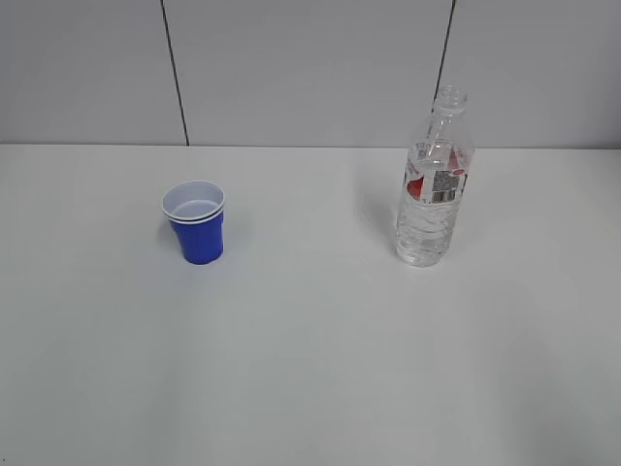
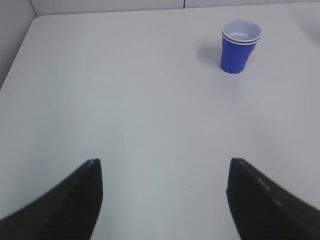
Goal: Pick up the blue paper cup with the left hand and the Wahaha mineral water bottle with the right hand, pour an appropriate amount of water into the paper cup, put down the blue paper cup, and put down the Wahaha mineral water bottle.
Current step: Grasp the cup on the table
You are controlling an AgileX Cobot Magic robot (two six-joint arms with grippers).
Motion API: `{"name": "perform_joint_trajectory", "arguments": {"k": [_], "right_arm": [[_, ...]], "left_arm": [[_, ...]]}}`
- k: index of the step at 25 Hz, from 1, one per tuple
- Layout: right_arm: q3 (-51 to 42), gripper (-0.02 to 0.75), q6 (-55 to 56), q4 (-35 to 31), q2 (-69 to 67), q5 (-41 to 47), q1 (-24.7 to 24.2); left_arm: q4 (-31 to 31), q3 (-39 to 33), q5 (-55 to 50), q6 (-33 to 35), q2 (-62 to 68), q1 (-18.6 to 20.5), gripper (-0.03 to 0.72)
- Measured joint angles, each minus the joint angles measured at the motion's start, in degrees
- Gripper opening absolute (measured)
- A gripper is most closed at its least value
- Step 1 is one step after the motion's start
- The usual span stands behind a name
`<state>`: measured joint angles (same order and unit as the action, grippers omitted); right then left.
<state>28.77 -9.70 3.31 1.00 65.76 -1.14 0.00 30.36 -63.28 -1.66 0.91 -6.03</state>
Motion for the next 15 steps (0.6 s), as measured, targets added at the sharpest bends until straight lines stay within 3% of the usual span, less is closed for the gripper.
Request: {"name": "perform_joint_trajectory", "arguments": {"k": [15], "right_arm": [[0.0,0.587,0.0,0.0,0.0,0.0,0.0]], "left_arm": [[0.0,0.0,0.0,0.0,0.0,-0.1,0.585]]}}
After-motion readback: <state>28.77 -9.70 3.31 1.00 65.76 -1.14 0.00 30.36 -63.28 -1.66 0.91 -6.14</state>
